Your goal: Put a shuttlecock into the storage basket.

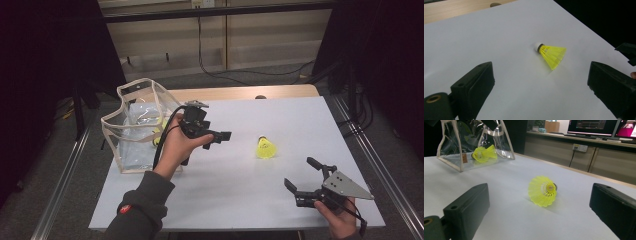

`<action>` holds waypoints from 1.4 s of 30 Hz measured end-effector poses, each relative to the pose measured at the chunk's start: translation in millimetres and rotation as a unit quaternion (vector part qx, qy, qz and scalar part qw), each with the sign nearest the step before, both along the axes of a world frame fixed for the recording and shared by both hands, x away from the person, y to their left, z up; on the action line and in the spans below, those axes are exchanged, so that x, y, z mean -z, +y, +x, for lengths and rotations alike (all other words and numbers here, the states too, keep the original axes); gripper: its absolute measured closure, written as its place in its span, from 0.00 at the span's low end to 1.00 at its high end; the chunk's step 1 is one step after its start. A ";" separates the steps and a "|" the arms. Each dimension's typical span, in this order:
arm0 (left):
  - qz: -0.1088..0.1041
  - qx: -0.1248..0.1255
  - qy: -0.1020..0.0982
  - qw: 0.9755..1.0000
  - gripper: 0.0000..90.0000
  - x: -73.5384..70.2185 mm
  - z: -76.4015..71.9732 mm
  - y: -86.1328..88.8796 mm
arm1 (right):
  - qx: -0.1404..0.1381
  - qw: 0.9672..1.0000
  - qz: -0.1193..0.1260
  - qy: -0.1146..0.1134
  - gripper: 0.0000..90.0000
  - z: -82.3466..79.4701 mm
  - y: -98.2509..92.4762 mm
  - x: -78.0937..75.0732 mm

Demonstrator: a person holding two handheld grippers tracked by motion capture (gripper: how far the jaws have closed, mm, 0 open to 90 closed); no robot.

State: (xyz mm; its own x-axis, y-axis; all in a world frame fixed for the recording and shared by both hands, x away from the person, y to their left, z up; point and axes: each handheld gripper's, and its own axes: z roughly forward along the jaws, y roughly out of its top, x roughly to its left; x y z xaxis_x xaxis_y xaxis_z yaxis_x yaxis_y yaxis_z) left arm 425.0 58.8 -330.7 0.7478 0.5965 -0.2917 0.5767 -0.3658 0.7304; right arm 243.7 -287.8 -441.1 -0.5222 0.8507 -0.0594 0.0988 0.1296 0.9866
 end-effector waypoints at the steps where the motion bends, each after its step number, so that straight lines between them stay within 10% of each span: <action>1: -0.002 -0.002 -0.001 1.000 0.07 1.2 -0.2 -0.9 | 0.000 1.000 0.000 0.000 0.03 0.0 0.0 0.0; 42: 0.011 0.025 0.002 1.000 0.04 41.8 -8.2 -36.8 | -0.001 1.000 -0.001 0.000 0.03 -0.2 -0.1 -0.1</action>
